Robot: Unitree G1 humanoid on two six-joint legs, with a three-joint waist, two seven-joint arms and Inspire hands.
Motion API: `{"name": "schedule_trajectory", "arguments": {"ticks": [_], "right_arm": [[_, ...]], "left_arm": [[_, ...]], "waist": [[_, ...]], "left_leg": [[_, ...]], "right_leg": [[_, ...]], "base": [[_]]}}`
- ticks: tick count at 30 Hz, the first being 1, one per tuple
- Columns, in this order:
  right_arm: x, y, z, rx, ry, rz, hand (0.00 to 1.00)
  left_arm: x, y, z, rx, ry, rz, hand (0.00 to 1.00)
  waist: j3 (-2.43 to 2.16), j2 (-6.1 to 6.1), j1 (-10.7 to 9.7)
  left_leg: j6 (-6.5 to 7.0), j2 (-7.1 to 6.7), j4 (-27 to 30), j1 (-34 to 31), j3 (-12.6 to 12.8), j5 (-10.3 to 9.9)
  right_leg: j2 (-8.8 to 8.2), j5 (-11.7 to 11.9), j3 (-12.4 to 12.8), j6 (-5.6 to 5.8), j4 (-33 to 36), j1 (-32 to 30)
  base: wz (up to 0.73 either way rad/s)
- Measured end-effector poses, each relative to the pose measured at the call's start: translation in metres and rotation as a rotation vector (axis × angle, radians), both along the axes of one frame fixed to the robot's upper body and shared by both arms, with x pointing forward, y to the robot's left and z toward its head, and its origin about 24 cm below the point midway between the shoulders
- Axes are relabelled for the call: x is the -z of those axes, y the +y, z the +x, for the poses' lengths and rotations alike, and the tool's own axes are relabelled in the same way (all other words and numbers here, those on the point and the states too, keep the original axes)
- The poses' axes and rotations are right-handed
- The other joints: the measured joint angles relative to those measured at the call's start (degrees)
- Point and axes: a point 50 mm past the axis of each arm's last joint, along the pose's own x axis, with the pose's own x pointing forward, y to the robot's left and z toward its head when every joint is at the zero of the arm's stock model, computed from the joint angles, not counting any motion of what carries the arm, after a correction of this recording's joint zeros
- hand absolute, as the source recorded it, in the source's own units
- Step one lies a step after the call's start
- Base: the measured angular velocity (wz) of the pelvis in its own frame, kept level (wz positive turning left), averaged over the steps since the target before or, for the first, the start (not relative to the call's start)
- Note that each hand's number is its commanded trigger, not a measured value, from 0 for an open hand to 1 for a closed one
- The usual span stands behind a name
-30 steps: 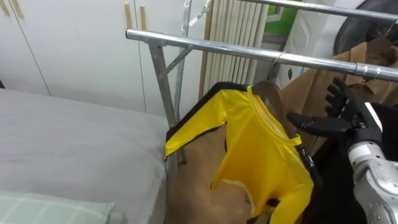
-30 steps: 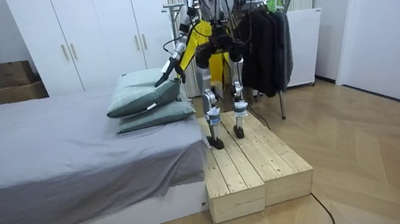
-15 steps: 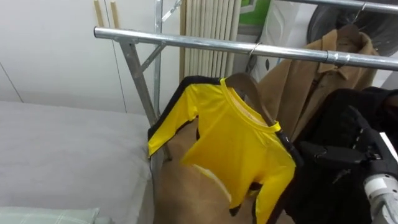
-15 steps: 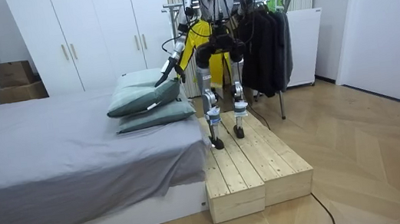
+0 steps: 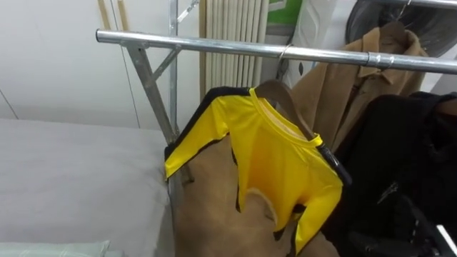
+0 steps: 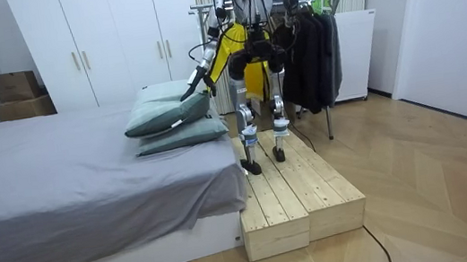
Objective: Hang clothes
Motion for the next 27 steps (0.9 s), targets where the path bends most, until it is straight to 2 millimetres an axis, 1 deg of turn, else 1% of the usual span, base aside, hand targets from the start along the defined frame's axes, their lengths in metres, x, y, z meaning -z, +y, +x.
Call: {"name": "schedule_trajectory", "arguments": {"ticks": [2, 4, 6, 9, 11, 12, 14, 18, 20, 21, 23, 24, 26, 27], "right_arm": [[0.016, 0.006, -0.010, 0.008, 0.066, 0.030, 0.00], [0.024, 0.010, -0.015, 0.004, 0.101, 0.045, 0.00], [0.032, 0.012, -0.021, 0.012, 0.134, 0.069, 0.00], [0.045, 0.017, -0.037, 0.032, 0.191, 0.111, 0.00], [0.059, 0.023, -0.053, 0.051, 0.252, 0.160, 0.00], [0.063, 0.024, -0.057, 0.058, 0.270, 0.175, 0.00], [0.076, 0.030, -0.073, 0.069, 0.342, 0.224, 0.00], [0.089, 0.034, -0.094, 0.075, 0.424, 0.278, 0.00], [0.098, 0.039, -0.109, 0.084, 0.488, 0.310, 0.00], [0.099, 0.040, -0.113, 0.082, 0.502, 0.316, 0.00], [0.104, 0.043, -0.126, 0.079, 0.554, 0.335, 0.00], [0.105, 0.044, -0.129, 0.078, 0.567, 0.336, 0.00], [0.108, 0.046, -0.139, 0.087, 0.596, 0.355, 0.00], [0.108, 0.046, -0.140, 0.093, 0.595, 0.361, 0.00]], "left_arm": [[0.000, -0.001, -0.001, -0.005, 0.000, -0.006, 0.00], [0.001, -0.002, -0.001, -0.006, 0.000, -0.009, 0.00], [0.001, -0.003, -0.001, -0.007, -0.001, -0.012, 0.00], [0.002, -0.005, -0.001, -0.009, 0.000, -0.017, 0.00], [0.003, -0.007, -0.002, -0.012, 0.001, -0.017, 0.00], [0.003, -0.008, -0.002, -0.012, 0.001, -0.017, 0.00], [0.003, -0.009, -0.002, -0.013, 0.003, -0.018, 0.00], [0.004, -0.009, -0.002, -0.013, 0.003, -0.018, 0.00], [0.004, -0.011, -0.006, -0.017, 0.020, -0.011, 0.00], [0.004, -0.012, -0.007, -0.019, 0.022, -0.014, 0.00], [0.006, -0.014, -0.007, -0.020, 0.023, -0.025, 0.00], [0.006, -0.015, -0.006, -0.013, 0.028, -0.029, 0.00], [0.008, -0.019, -0.006, -0.012, 0.031, -0.041, 0.00], [0.008, -0.020, -0.006, -0.013, 0.031, -0.044, 0.00]], "waist": [[0.10, 0.25, -0.1], [-0.05, 0.56, -0.1], [-0.07, 0.82, -0.1], [-0.16, 1.16, -0.3], [-0.20, 1.32, -0.3], [-0.18, 1.34, -0.3], [-0.18, 1.43, -0.3], [-0.19, 1.43, -0.9], [-0.23, 1.51, -1.5], [-0.23, 1.59, -1.6], [-0.24, 2.17, -1.9], [-0.23, 2.39, -1.9], [-0.16, 3.28, -1.9], [-0.17, 3.48, -1.9]], "left_leg": [[0.04, -0.07, -0.1, 0.0, 0.3, 0.0], [0.09, -0.11, -0.1, -0.1, 0.6, -0.1], [0.09, -0.13, -0.1, -0.1, 0.6, -0.1], [0.09, -0.11, -0.1, -0.1, 0.6, -0.1], [0.09, -0.12, -0.1, 0.2, 0.7, -0.1], [0.09, -0.12, -0.1, 0.3, 0.7, -0.1], [0.12, -0.19, -0.1, 0.8, 0.6, -0.1], [0.11, -0.28, 0.1, 0.4, 0.3, -0.2], [0.11, -0.25, 0.1, 0.5, 0.0, -0.2], [0.11, -0.24, 0.1, 0.5, 0.0, -0.2], [0.11, -0.23, 0.1, 0.6, 0.1, -0.2], [0.11, -0.23, 0.1, 0.6, 0.1, -0.2], [0.12, -0.24, 0.0, 0.8, 0.1, -0.2], [0.12, -0.25, 0.0, 0.9, 0.1, -0.2]], "right_leg": [[0.01, 0.0, 0.5, 0.01, 0.0, -0.4], [0.01, 0.0, 0.7, 0.04, 0.0, -0.7], [0.03, 0.0, 0.8, 0.04, 0.1, -0.8], [0.04, 0.0, 0.8, 0.04, 0.1, -0.8], [0.05, 0.0, 0.9, 0.04, 0.1, -0.6], [0.05, 0.0, 0.9, 0.04, 0.1, -0.5], [-0.05, -0.1, 0.9, 0.15, 0.3, 0.0], [-0.27, -0.1, 0.7, 0.17, 0.2, 0.0], [-0.24, -0.1, 0.4, 0.14, 0.1, 0.3], [-0.23, -0.1, 0.4, 0.13, 0.0, 0.3], [-0.18, 0.0, 0.5, 0.11, 0.0, 0.3], [-0.19, 0.0, 0.4, 0.11, 0.0, 0.4], [-0.16, 0.0, 0.5, 0.12, 0.0, 0.6], [-0.16, 0.0, 0.5, 0.13, 0.0, 0.6]], "base": [[-0.10], [-0.06], [-0.02], [0.00], [0.00], [0.00], [0.00], [0.05], [0.04], [0.00], [0.00], [0.00], [0.00], [0.00]]}}
